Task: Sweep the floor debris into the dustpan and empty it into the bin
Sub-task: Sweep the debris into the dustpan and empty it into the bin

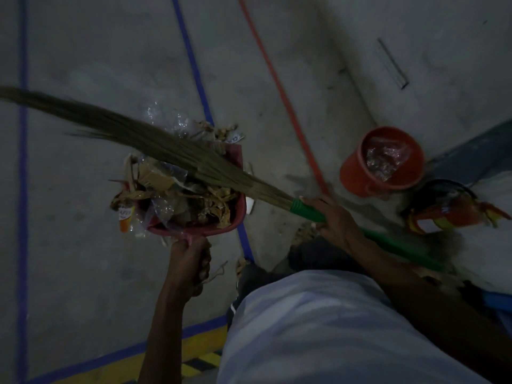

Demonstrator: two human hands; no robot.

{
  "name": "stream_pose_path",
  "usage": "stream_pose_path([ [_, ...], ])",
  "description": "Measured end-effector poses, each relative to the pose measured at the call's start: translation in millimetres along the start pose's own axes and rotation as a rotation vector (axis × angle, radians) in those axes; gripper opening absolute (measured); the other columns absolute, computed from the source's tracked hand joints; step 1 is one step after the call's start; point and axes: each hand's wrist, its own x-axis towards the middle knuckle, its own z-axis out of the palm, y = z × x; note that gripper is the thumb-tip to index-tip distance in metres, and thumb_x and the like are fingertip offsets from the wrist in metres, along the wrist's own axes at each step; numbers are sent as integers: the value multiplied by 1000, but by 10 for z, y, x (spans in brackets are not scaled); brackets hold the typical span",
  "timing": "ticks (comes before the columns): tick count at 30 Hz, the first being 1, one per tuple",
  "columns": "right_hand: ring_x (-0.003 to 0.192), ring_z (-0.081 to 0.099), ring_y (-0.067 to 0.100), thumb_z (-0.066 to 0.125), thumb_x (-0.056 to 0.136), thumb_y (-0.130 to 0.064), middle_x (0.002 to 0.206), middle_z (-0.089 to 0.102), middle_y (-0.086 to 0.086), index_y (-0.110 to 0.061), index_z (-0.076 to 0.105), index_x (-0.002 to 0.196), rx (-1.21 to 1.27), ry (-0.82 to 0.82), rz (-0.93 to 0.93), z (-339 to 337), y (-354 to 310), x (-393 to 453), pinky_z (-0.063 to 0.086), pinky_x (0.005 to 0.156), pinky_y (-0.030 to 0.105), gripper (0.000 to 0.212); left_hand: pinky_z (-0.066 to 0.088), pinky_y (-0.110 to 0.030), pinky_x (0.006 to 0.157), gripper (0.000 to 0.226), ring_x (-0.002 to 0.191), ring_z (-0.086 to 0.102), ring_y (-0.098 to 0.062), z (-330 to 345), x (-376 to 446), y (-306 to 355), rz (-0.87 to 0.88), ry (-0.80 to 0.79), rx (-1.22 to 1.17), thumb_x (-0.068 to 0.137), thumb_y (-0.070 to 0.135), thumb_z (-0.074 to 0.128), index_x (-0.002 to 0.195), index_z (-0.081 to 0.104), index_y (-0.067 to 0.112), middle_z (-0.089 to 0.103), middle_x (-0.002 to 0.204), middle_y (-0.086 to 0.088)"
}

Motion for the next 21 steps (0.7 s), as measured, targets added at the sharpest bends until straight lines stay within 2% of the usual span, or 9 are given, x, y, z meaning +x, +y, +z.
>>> stream_pose_path([
  [2,109,55,17,68,69,7,127,55,7,-17,54,140,3,5,-2,-108,49,-47,38,83,14,76,21,-17,41,31,31,22,-14,82,-35,77,-2,-12,14,95,9,49,66,40,8,28,46,-7],
  [4,110,54,19,70,66,12,125,56,7,-19,55,139,2,34,3,-210,121,-80,36,85,12,81,21,-18,45,30,34,22,-13,186,-34,160,-5,-29,26,94,14,50,66,40,9,28,47,-6],
  [7,111,56,20,72,66,10,126,56,6,-21,53,141,11,52,1,-370,274,-139,41,87,17,84,22,-16,46,34,33,22,-13,411,8,294,16,-40,33,93,13,49,62,36,12,28,47,-5],
  [10,113,56,20,74,69,6,128,54,2,-24,49,144,20,93,9,-581,482,-256,48,89,28,85,16,-26,50,37,36,23,-14,749,71,417,44,-65,55,91,14,52,57,37,17,28,49,-5],
  [12,114,56,19,75,70,4,130,53,-1,-25,48,144,30,130,26,-736,649,-372,50,91,31,84,16,-28,49,40,38,22,-14,1030,111,481,60,-98,69,91,15,52,53,39,19,28,50,-5],
  [16,114,56,18,72,72,-1,131,52,-2,-25,47,146,4,179,55,-1136,1086,-591,51,88,30,82,17,-23,45,28,40,22,-12,1702,132,616,142,-165,74,94,9,50,68,41,11,27,53,-4],
  [19,110,55,18,67,73,-11,127,55,3,-21,50,143,-12,259,110,-1400,1388,-738,50,89,32,73,17,-22,45,41,38,20,-11,2227,166,703,171,-225,95,95,9,49,56,38,15,26,49,-3],
  [21,114,56,24,65,72,-9,130,55,6,-18,52,142,-2,305,138,-1546,1564,-820,50,93,35,72,18,-21,45,53,35,20,-12,2558,184,783,152,-247,96,96,10,48,45,39,23,27,46,-1],
])
